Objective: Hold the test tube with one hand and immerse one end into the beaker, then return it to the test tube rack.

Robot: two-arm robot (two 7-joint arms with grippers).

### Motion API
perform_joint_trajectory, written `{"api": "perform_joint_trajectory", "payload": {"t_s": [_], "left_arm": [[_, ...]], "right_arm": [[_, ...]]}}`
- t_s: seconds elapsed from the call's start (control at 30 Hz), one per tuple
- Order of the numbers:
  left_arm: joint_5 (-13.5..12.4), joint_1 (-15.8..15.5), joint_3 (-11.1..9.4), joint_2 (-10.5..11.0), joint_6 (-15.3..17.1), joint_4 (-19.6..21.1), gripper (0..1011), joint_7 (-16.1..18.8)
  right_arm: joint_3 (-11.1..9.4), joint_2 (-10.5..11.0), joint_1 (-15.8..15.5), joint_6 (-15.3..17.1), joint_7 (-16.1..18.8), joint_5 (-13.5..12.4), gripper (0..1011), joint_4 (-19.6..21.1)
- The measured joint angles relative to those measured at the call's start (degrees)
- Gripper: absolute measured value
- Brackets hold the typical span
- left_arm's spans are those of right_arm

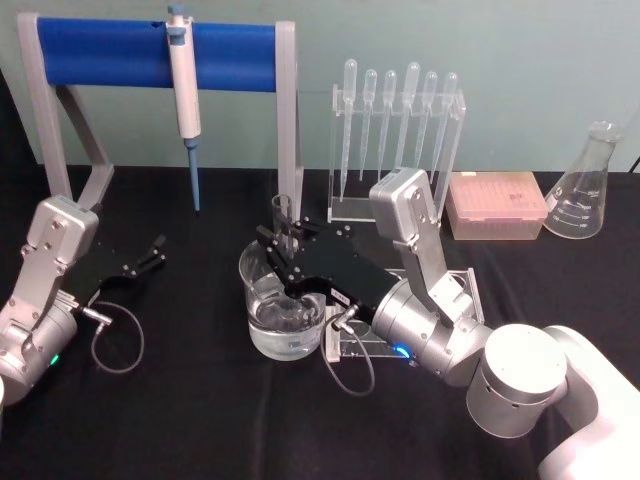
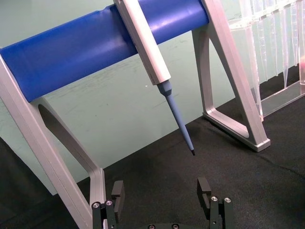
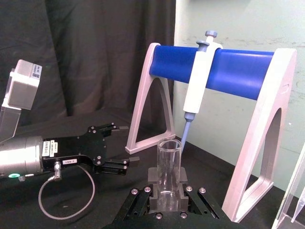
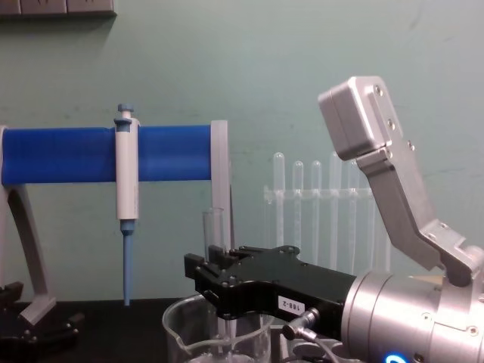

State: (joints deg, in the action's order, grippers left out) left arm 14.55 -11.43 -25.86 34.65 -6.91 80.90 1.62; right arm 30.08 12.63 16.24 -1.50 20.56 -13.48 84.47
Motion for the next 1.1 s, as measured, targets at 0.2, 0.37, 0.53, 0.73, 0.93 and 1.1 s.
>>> {"api": "perform_joint_trajectory", "payload": {"t_s": [0.2, 0.37, 0.53, 0.73, 0.93, 1.1], "left_arm": [[0.0, 0.0, 0.0, 0.0, 0.0, 0.0, 1000, 0.0], [0.0, 0.0, 0.0, 0.0, 0.0, 0.0, 1000, 0.0], [0.0, 0.0, 0.0, 0.0, 0.0, 0.0, 1000, 0.0], [0.0, 0.0, 0.0, 0.0, 0.0, 0.0, 1000, 0.0], [0.0, 0.0, 0.0, 0.0, 0.0, 0.0, 1000, 0.0], [0.0, 0.0, 0.0, 0.0, 0.0, 0.0, 1000, 0.0]], "right_arm": [[0.0, 0.0, 0.0, 0.0, 0.0, 0.0, 225, 0.0], [0.0, 0.0, 0.0, 0.0, 0.0, 0.0, 225, 0.0], [0.0, 0.0, 0.0, 0.0, 0.0, 0.0, 225, 0.0], [0.0, 0.0, 0.0, 0.0, 0.0, 0.0, 225, 0.0], [0.0, 0.0, 0.0, 0.0, 0.0, 0.0, 225, 0.0], [0.0, 0.0, 0.0, 0.0, 0.0, 0.0, 225, 0.0]]}}
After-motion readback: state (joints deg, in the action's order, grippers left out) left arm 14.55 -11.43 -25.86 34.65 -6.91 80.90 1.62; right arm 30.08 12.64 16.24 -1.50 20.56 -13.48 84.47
